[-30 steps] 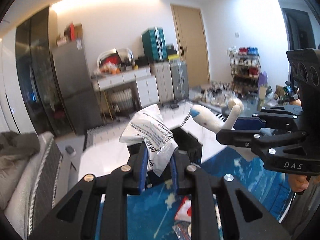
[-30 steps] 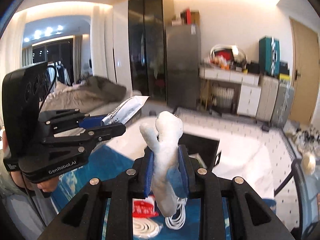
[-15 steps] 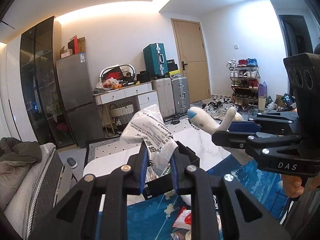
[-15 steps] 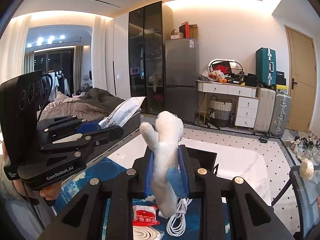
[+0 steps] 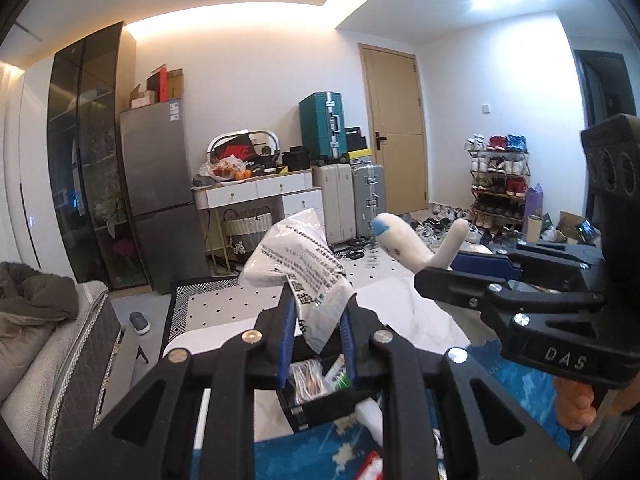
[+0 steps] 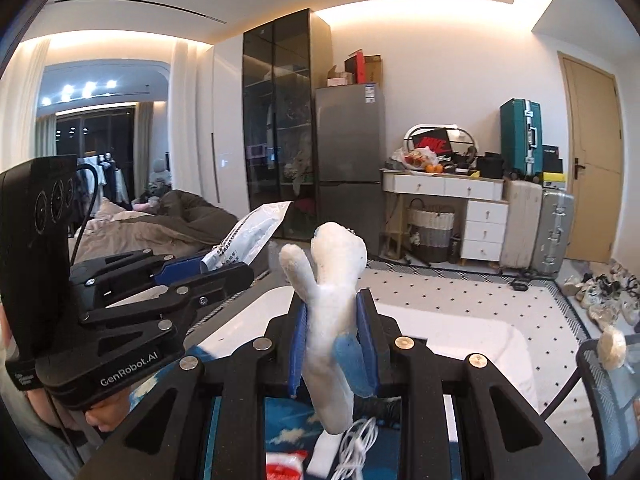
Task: Organize soft objects
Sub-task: 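Carry the plush toy and packet over the black box and release them inside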
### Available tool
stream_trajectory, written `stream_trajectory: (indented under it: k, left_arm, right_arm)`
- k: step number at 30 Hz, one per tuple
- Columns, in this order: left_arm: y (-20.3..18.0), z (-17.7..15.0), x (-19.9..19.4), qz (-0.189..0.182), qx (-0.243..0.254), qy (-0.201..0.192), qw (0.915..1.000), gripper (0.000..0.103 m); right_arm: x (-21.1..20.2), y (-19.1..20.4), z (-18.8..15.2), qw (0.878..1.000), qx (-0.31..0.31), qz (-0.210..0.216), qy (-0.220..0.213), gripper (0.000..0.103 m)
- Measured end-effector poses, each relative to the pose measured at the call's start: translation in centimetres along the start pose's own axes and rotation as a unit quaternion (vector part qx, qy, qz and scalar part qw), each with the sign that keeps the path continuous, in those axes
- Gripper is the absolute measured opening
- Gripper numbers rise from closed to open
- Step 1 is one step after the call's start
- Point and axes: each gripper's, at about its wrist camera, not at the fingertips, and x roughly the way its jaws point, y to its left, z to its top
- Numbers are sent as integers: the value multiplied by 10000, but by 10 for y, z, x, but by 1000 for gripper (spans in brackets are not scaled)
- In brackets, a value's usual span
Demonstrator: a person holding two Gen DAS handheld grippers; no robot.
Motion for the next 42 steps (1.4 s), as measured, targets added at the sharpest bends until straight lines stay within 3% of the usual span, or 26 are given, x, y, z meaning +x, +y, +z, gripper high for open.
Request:
stream_trajectory:
  k: [9, 14, 17, 21, 27, 29, 35, 42]
  left_arm:
    - [31, 9, 49, 164, -602, 136, 9980, 18]
    - [30, 10, 58, 191, -593, 150, 9979, 18]
    - [28, 6, 72, 145, -581, 426, 9973, 18]
    - [35, -6, 112, -2, -853, 1212, 9890, 18]
    - [22, -28, 158, -165, -800, 2047, 9754, 18]
    - [11, -39, 168, -97, -643, 2183, 9737, 18]
    - [-4, -72, 204, -52, -556, 2919, 9548, 18]
    - [-21, -95, 216, -72, -362, 3344, 9417, 18]
  right_arm:
    - [56, -14, 25, 9993, 236, -283, 51, 24]
    - [78, -19, 30, 9990, 236, -351, 116, 24]
    - [90, -21, 28, 9987, 195, -416, 219, 24]
    - [127, -38, 23, 9931, 470, -551, 920, 24]
    - [189, -76, -4, 9706, 1099, -552, 2069, 24]
    - [200, -85, -13, 9669, 1234, -481, 2182, 24]
    - [230, -102, -42, 9539, 1396, -323, 2636, 24]
    - [248, -101, -71, 9361, 1368, -294, 3226, 24]
